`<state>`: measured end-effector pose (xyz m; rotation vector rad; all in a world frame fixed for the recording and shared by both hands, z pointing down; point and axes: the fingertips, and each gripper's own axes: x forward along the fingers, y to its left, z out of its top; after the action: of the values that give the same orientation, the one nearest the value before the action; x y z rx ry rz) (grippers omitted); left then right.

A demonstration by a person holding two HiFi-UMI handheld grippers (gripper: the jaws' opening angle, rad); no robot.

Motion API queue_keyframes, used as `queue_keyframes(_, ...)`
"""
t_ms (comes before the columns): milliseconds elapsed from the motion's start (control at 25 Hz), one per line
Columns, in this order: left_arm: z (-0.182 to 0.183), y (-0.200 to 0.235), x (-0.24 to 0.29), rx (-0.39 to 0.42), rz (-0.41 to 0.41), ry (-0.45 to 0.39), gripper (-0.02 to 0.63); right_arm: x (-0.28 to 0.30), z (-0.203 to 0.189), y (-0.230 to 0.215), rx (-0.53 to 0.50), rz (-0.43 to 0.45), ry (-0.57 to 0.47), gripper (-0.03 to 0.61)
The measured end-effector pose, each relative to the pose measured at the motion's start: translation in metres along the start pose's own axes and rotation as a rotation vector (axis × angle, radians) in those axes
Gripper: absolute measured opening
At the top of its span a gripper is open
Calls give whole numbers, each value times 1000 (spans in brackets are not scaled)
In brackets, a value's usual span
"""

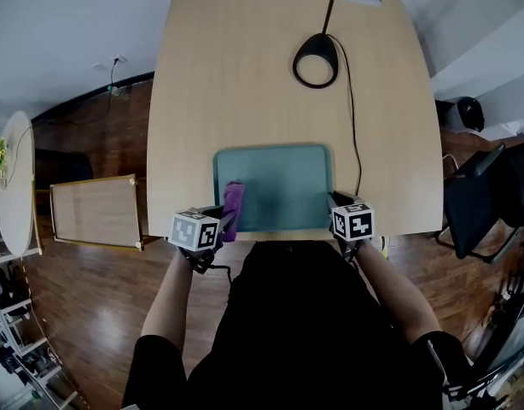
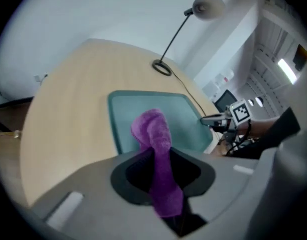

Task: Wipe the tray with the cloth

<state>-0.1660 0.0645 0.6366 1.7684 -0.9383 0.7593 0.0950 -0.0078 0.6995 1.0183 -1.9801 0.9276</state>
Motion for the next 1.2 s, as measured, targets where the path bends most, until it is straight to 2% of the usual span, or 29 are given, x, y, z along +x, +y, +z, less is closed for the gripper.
queue_keyframes(120,-14,30,-31,-10,111,12,112,1,0,-1,-1,2,4,41)
queue_keyframes(200,-26,34,-34,1,137,46,112,2,-1,-1,1,3,7,41)
queue_keyframes(360,-47,22,-3,17,133,134,112,1,1,-1,6,0,7,41)
queue_keyframes(520,-48,-3,31,0,109,143,112,1,1,0,7,-8,7,41)
queue_keyframes(640,-33,-32,53,47,57,147,112,2,2,1,8,-13,1,41)
queue_keyframes(760,-22,-68,78,148,-21,193,112,3,1,2,11,-18,-7,41)
queue_keyframes(1040,-12,-159,138,491,-159,297,112,1,0,2,21,-24,-10,40)
queue_keyframes(1200,-18,-187,151,623,-232,353,112,3,-3,4,39,-15,-13,38)
